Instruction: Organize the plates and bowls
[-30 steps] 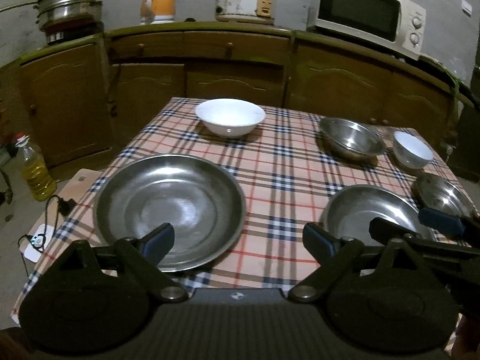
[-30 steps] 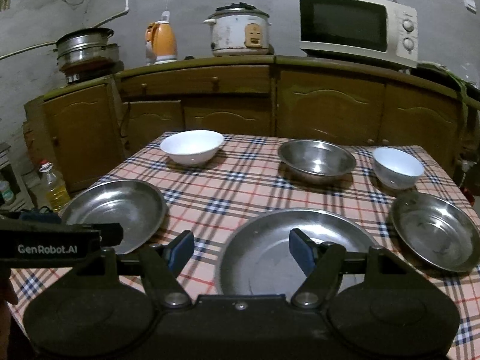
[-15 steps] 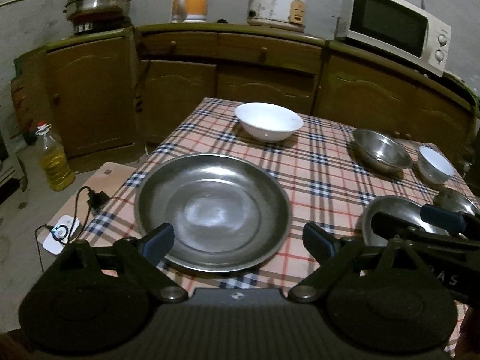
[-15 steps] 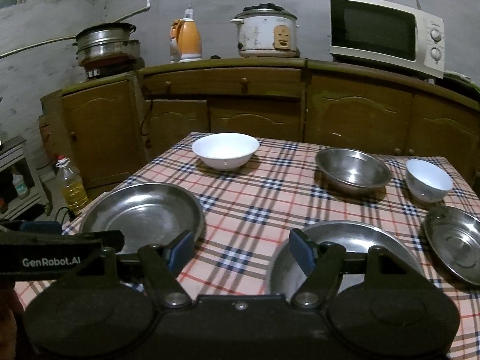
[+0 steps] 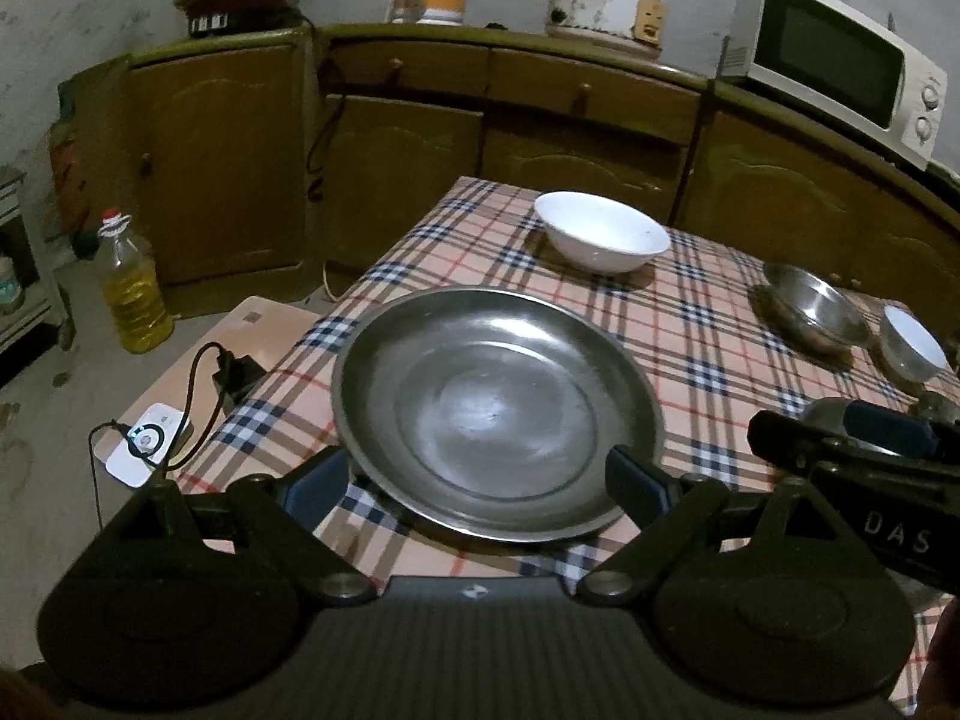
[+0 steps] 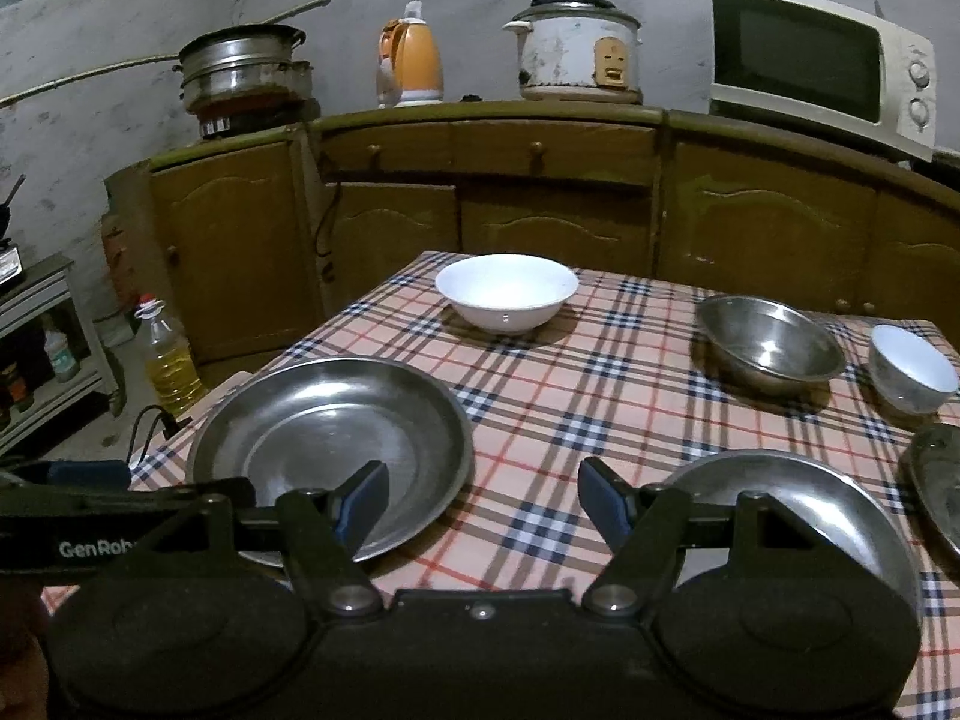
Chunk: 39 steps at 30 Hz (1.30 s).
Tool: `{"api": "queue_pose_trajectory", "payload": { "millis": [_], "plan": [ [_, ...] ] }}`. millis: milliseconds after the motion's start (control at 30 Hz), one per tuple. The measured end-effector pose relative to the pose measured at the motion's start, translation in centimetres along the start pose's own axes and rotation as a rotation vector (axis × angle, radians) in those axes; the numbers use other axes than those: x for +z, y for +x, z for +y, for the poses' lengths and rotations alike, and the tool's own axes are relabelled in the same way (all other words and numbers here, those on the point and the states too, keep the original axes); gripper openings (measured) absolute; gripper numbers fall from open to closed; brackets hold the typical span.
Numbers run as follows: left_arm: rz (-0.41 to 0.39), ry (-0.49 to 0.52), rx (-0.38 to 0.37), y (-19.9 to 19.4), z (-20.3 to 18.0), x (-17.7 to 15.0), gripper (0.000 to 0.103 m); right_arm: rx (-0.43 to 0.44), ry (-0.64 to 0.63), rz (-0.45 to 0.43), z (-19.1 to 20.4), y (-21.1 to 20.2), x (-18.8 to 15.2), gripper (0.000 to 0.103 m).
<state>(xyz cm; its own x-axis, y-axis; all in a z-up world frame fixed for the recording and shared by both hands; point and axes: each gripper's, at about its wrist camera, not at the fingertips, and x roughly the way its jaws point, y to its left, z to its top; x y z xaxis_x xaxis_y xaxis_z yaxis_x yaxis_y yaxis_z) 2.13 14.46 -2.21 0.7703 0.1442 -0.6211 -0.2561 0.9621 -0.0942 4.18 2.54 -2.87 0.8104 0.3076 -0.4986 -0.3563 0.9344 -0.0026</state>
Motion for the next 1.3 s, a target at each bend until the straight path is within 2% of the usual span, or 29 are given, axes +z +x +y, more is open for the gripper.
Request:
{"api": "queue_pose_trajectory", "payload": {
  "millis": [233,567,867,1167,1300],
  "plan": [
    [0.002,-0.023,0.026,1.3,1.6,0.4,0.095,0.03,-0.018,0.017,1.0,1.7,0.0,0.083],
    [0.009,-0.055,0.087,4.9,5.1,2.5,0.095,0.029,0.046,0.074,0.4,5.4,0.7,0.083],
    [0.039,-0.011,0.094,7.9,6.2,3.9,0.094,0.049,0.068,0.136,0.6,9.2,0.7,0.083],
    [0.076,0.019,0.045,9.4,5.9,4.3,0.075,0.066,0.116,0.195,0.9,12.3,0.4,0.082],
    [0.103,0.023,0.021,10.2,5.7,4.3,0.05,0.096,0.143,0.208,0.8,13.2,0.3,0.081]
  ]
}}
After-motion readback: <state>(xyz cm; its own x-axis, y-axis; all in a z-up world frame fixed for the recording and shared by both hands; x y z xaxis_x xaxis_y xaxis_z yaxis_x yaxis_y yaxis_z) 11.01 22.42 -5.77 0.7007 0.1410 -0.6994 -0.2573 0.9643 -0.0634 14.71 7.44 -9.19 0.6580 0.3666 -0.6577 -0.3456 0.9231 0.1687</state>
